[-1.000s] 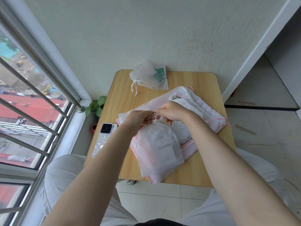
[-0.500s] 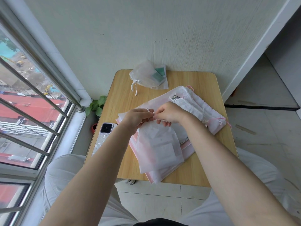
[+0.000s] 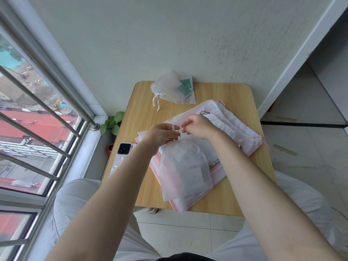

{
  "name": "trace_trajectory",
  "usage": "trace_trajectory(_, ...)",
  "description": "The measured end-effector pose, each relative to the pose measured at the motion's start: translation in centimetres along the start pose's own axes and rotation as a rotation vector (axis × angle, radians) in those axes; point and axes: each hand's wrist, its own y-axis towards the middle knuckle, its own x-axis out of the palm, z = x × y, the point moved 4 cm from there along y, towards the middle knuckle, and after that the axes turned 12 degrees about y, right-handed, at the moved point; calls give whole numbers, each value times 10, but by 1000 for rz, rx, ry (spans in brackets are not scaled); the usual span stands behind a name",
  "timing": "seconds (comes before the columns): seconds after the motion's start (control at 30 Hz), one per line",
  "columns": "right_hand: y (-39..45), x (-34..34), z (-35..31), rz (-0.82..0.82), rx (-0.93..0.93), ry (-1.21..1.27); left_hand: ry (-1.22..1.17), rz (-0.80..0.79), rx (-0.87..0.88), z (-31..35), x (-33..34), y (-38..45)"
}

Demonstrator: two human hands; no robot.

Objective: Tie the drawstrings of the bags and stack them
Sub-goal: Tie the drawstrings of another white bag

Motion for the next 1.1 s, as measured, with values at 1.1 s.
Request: trace_trajectory(1.1, 6, 1, 25, 139, 217, 475, -236, 186, 19, -13, 0, -1)
